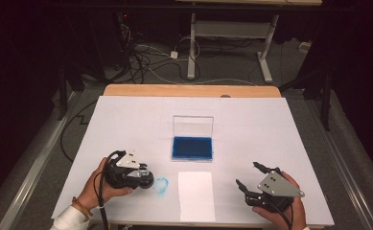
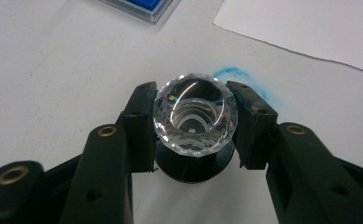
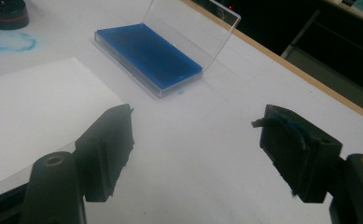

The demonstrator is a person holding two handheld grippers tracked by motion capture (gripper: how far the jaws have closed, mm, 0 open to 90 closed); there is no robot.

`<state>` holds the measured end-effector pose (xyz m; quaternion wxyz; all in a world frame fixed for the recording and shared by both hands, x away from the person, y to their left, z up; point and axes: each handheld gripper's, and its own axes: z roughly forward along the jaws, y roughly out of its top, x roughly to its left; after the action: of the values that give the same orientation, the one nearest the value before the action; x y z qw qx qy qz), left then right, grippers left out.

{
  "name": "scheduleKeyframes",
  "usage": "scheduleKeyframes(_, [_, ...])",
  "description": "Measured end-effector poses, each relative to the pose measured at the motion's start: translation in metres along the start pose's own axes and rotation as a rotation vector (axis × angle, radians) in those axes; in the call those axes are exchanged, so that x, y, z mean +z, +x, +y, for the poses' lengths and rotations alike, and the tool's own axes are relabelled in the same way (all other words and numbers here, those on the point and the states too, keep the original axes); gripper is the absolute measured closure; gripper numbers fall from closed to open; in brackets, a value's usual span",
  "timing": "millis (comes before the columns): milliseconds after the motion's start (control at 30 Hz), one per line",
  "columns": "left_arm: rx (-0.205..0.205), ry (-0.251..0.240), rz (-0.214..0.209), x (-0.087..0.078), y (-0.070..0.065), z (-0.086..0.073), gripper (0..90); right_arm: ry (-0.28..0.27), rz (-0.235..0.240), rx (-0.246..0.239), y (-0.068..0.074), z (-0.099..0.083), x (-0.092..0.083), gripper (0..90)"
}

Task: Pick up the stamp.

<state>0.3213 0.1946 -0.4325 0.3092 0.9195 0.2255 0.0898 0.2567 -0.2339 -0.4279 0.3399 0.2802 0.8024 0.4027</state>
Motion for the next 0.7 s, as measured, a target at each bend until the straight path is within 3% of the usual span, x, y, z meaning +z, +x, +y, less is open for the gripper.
scheduleKeyframes(333, [-0.013,-0.010,0.010,-0.0011,0.0009,-0.0013,54.3,-0.005,0.000,0.000,-0.0007,0.0000,-0.0005,25.5])
scheduleKeyframes(700, [-0.017,-0.061,0.029,-0.0089,0.0062,-0.0012,54.4,-0.001,-0.008,0.018,-0.0053,-0.0015,0.0019,25.0])
